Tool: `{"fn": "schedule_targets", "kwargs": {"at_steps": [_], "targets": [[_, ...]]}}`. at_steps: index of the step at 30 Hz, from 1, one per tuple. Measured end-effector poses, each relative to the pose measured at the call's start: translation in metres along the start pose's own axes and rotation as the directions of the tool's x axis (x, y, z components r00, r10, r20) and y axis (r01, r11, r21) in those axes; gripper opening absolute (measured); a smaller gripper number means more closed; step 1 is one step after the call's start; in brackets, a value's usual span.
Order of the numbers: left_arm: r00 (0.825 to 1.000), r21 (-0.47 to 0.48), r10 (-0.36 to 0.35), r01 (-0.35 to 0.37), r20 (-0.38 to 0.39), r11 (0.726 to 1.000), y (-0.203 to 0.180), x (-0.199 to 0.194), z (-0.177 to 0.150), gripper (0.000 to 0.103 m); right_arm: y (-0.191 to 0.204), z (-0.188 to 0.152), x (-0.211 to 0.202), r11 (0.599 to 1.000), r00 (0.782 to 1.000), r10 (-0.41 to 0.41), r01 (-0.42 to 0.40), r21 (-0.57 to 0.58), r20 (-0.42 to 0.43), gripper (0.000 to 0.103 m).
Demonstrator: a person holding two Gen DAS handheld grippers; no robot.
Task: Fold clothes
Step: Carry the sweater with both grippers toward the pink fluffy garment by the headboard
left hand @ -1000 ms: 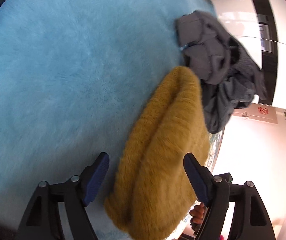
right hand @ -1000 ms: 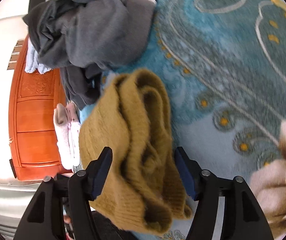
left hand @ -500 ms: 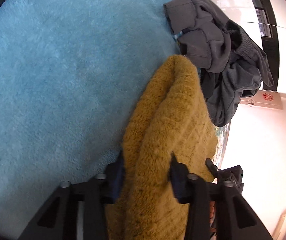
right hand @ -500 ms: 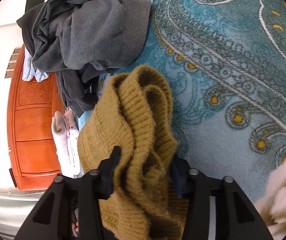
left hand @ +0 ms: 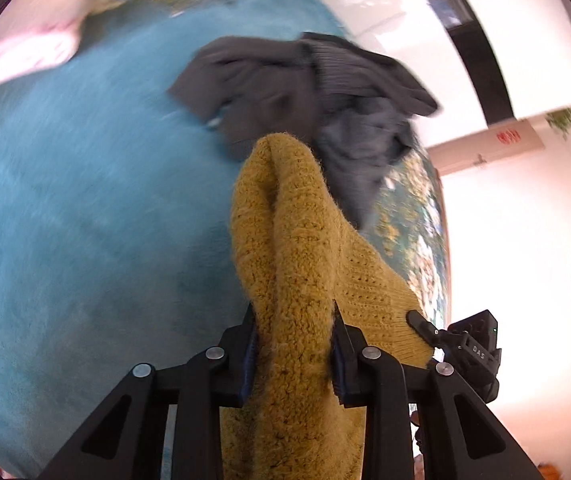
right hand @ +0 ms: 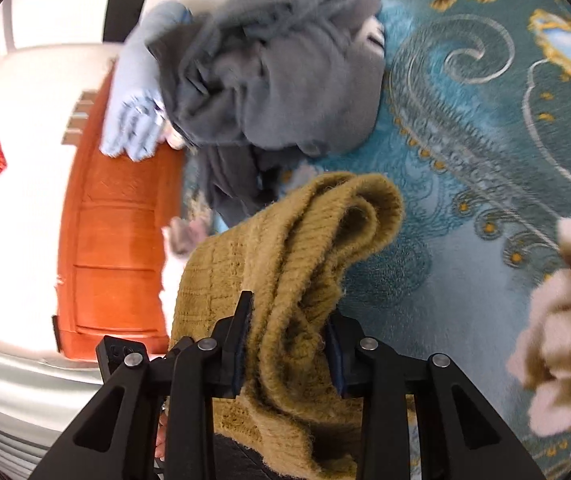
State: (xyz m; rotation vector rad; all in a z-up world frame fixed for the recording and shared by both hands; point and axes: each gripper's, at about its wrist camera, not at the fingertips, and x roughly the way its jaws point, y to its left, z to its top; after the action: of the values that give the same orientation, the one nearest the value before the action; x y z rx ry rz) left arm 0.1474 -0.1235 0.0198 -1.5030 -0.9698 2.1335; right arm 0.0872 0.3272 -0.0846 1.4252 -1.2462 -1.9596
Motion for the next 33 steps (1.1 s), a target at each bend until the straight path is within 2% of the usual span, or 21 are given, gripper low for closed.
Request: {"fn": "schedule_targets", "kwargs": {"at_steps": [4,8,12,14,20,27,33], "targets": [[1.000,0.075,-0.024,0.024,0.006,0.997,-0.034,-0.008,-0.001,0.031,0.011,-0.006,-0.037,0.999,0.998,0.027,-0.025,-0.030,0.057,0.034],[0.998,0.088,-0.053,0.051,0.030,0.995,-0.045,-0.022,-0.002,0.031,0.030,-0.007,-0.055,0.996,0.996,0.053,-0.047,-0.072,0.079,0.034],[0.995,0.056,-0.070,0.066,0.073,0.996,-0.038,-0.042,0.007,0.031,0.063,-0.001,-0.044,0.992,0.996,0.068,-0.060,-0.113,0.060,0.034],[0.992,0.031,-0.059,0.056,0.115,0.998,-0.021,-0.071,0.015,0.031,0.085,0.002,-0.031,0.987,0.996,0.084,-0.078,-0.139,0.039,0.034],[0.971,-0.048,-0.018,0.031,0.240,0.998,0.029,-0.156,0.041,0.031,0.169,0.005,0.053,0.968,0.987,0.126,-0.144,-0.207,-0.098,0.034],[0.926,-0.143,0.041,0.014,0.375,0.990,0.089,-0.253,0.071,0.031,0.279,0.002,0.187,0.938,0.951,0.146,-0.220,-0.269,-0.271,0.034],[0.905,-0.235,0.089,0.012,0.415,0.972,0.157,-0.280,0.104,0.031,0.350,-0.007,0.293,0.913,0.919,0.111,-0.244,-0.326,-0.378,0.034]]}}
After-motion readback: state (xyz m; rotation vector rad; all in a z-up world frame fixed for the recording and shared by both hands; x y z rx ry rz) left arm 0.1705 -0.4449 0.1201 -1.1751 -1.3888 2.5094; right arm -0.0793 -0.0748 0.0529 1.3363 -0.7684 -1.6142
